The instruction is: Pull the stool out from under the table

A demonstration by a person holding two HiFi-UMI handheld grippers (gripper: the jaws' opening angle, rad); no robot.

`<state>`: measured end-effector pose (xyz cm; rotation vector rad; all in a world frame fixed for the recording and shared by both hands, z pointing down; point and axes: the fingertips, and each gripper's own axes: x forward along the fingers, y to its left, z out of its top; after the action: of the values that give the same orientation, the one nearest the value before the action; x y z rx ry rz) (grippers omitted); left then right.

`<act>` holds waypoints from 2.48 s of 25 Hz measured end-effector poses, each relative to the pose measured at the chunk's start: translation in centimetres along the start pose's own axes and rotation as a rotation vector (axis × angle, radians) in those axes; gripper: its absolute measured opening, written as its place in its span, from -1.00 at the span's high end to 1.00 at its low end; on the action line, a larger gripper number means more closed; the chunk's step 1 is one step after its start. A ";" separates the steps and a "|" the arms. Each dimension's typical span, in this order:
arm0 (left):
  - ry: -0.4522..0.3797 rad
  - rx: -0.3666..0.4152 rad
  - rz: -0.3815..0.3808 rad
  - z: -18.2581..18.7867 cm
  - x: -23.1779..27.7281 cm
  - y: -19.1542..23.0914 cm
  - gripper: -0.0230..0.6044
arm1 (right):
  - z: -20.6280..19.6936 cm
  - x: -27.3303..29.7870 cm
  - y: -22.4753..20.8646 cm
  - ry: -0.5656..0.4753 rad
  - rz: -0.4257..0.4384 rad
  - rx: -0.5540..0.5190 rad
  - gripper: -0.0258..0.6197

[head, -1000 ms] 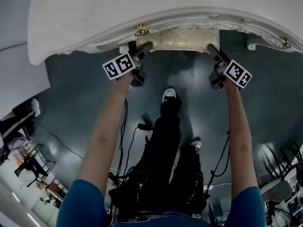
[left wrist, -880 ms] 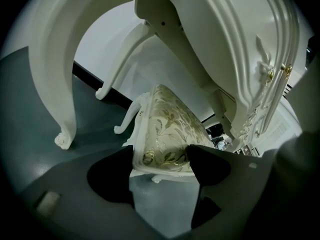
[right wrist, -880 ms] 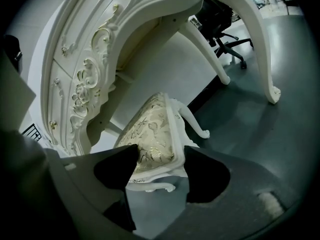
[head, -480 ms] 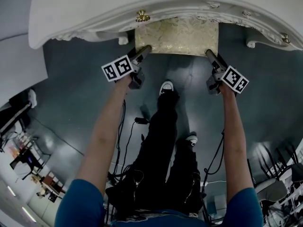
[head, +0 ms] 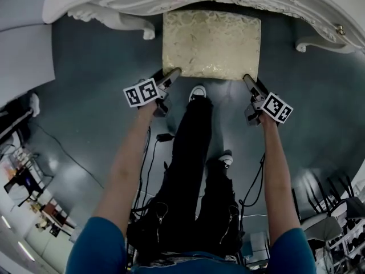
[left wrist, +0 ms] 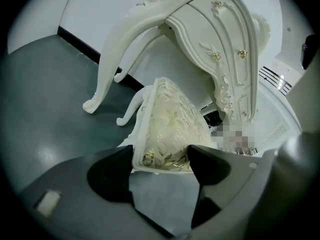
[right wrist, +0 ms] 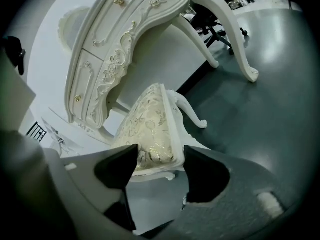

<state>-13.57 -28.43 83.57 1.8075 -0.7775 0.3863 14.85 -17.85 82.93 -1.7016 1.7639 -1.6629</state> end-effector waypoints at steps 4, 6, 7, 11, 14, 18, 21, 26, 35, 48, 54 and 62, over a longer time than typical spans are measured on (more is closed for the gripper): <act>0.025 -0.019 0.012 -4.3 -2.1 0.9 -0.25 | -3.8 -2.2 -1.0 0.047 -0.012 0.007 0.01; 0.043 -0.029 0.016 -6.4 -3.1 1.0 -0.25 | -5.5 -3.5 -1.4 0.071 -0.016 0.012 0.01; 0.049 -0.034 0.018 -7.3 -3.7 1.0 -0.25 | -6.3 -4.1 -1.5 0.080 -0.019 0.014 0.01; 0.075 -0.048 0.032 -10.4 -5.7 1.4 -0.25 | -9.2 -6.1 -1.8 0.112 -0.028 0.023 0.01; 0.099 -0.055 0.033 -13.4 -7.8 1.6 -0.25 | -12.2 -8.3 -1.8 0.129 -0.034 0.028 0.01; 0.124 -0.058 0.042 -15.3 -9.7 2.1 -0.26 | -14.8 -9.7 -1.7 0.143 -0.046 0.044 0.00; 0.129 -0.055 0.047 -16.2 -9.8 2.4 -0.27 | -15.6 -10.1 -2.1 0.155 -0.054 0.053 0.00; 0.151 -0.059 0.050 -16.4 -9.8 2.8 -0.28 | -15.9 -10.2 -2.3 0.161 -0.069 0.054 -0.03; 0.185 0.206 0.156 -13.3 -11.0 0.8 -0.27 | -15.2 -10.9 -1.6 0.257 -0.183 -0.156 -0.03; 0.065 0.332 0.053 -6.9 -15.7 -9.1 -0.17 | -8.6 -13.1 12.0 0.197 -0.033 -0.310 -0.01; 0.018 0.402 0.016 -0.3 -19.7 -14.0 -0.08 | -4.3 -13.7 21.7 0.152 0.029 -0.433 0.07; 0.017 0.572 -0.090 4.8 -21.2 -21.5 0.01 | -0.1 -14.8 31.4 0.054 0.081 -0.520 0.11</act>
<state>-15.23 -21.58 53.79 2.3566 -0.6047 0.6078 1.52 -15.06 50.98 -1.7464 2.4132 -1.2973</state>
